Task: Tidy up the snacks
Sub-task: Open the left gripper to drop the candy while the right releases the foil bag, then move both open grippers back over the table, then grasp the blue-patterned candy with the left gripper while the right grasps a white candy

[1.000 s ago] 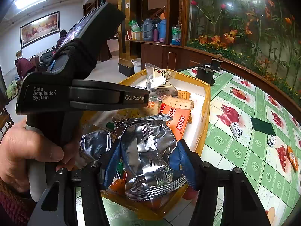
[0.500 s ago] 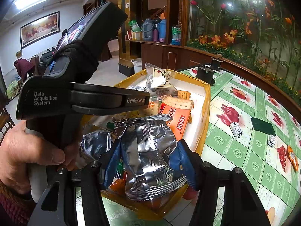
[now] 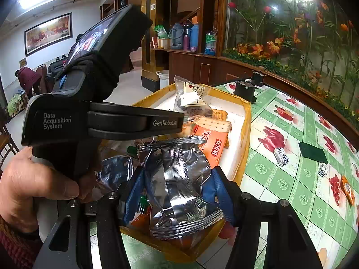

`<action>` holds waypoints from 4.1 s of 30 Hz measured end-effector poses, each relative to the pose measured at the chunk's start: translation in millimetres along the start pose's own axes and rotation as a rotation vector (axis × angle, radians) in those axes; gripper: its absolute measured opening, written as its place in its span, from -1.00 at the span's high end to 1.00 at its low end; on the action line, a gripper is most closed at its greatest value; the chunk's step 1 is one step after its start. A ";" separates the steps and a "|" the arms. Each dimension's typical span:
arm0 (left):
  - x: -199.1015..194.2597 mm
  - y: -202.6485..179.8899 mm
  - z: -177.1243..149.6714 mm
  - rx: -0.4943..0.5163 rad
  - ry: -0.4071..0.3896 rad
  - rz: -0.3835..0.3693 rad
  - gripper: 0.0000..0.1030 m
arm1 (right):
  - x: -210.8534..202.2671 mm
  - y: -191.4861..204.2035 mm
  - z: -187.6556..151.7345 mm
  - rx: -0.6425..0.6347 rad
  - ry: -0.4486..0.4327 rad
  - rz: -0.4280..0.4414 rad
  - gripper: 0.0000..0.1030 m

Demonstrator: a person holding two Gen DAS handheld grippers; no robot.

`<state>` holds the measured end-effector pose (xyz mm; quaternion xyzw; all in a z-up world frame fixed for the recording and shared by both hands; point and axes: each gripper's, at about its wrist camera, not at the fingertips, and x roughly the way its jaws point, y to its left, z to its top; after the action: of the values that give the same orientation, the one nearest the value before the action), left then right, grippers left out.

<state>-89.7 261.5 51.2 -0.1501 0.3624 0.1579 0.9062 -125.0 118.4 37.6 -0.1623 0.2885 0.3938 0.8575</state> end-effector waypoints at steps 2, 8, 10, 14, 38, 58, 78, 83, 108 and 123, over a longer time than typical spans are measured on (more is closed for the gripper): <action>-1.4 -0.4 0.7 0.001 -0.006 -0.004 -0.22 | -3.1 0.5 -0.3 0.003 -0.010 0.015 -0.30; -8.4 -1.6 1.6 0.006 -0.024 0.011 -0.41 | -18.5 4.2 0.9 -0.013 -0.080 0.027 -0.40; -10.4 -2.6 2.3 0.005 -0.022 0.011 -0.41 | -22.8 0.9 1.9 0.002 -0.097 0.036 -0.40; -13.0 -4.3 2.8 0.003 -0.018 -0.003 -0.42 | -32.6 -11.4 4.9 0.060 -0.134 0.063 -0.40; -53.8 -105.8 14.7 0.098 0.030 -0.250 -0.43 | -97.7 -238.1 -38.5 0.738 -0.311 -0.022 -0.41; 80.6 -209.0 30.5 0.011 0.337 -0.164 0.18 | -74.9 -310.8 -63.2 0.895 -0.077 0.020 -0.05; 98.7 -221.9 7.3 0.130 0.174 -0.146 0.59 | -54.9 -312.1 -60.8 0.885 -0.004 -0.074 -0.05; 98.5 -219.6 5.9 0.130 0.157 -0.151 0.59 | -18.6 -318.4 -39.6 0.901 0.059 -0.070 -0.05; 93.0 -226.3 -1.5 0.201 0.118 -0.134 0.59 | -40.2 -288.8 -62.0 0.728 0.114 -0.159 0.56; 69.7 -249.1 -10.9 0.334 0.001 -0.097 0.59 | -40.2 -273.9 -61.6 0.659 0.116 -0.180 0.56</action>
<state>49.9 44.2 33.8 -0.0148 0.3763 0.0514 0.9249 42.0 -110.6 28.5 0.0764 0.4331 0.1924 0.8772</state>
